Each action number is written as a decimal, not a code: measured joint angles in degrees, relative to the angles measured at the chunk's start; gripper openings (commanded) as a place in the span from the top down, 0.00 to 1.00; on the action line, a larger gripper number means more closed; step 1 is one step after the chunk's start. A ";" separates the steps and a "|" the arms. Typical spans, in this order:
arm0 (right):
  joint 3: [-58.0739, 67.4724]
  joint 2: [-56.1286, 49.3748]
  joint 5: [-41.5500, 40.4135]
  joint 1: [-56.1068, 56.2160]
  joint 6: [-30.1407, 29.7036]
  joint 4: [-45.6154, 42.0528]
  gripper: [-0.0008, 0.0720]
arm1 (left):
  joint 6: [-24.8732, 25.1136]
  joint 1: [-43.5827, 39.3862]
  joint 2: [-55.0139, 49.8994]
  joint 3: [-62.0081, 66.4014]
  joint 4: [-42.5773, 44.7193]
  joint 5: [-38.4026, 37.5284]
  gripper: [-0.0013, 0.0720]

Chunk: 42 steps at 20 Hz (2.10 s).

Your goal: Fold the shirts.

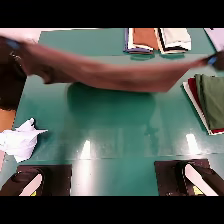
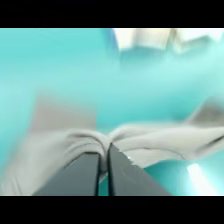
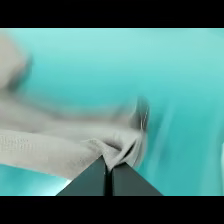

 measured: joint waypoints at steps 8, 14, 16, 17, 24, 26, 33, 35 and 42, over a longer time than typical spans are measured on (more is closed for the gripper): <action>24.30 5.11 1.14 -0.04 6.27 -7.76 0.97 | -2.43 -0.02 1.92 28.39 0.79 0.09 0.94; 31.39 -3.32 10.27 -0.04 7.98 -9.68 0.97 | -6.49 -0.02 -0.72 21.51 7.45 -4.02 0.94; 27.78 -6.56 11.37 0.22 8.09 -10.10 0.97 | -7.32 -0.07 -3.58 14.93 8.48 -5.60 0.94; 25.16 -8.59 11.54 0.72 8.15 -10.32 0.97 | -7.56 -0.07 -5.70 11.08 8.87 -6.14 0.94; 7.74 -26.62 6.82 5.92 7.74 -11.02 0.97 | -5.64 -0.07 -26.62 -8.28 8.81 -1.97 0.94; 6.12 -32.22 4.28 7.10 7.72 -10.93 0.97 | -4.31 -0.04 -32.85 -8.92 7.78 0.61 0.94; 13.81 -43.17 -0.76 8.46 7.72 -10.47 0.97 | -1.46 0.44 -44.52 -0.11 6.29 3.37 0.94; 15.15 -42.93 0.00 7.89 7.04 -10.47 0.97 | -0.57 1.46 -45.31 1.66 6.75 -1.11 0.94; 1.90 -36.39 -1.03 6.10 5.09 -10.95 0.97 | 0.52 2.38 -46.12 -5.60 7.45 -10.27 0.94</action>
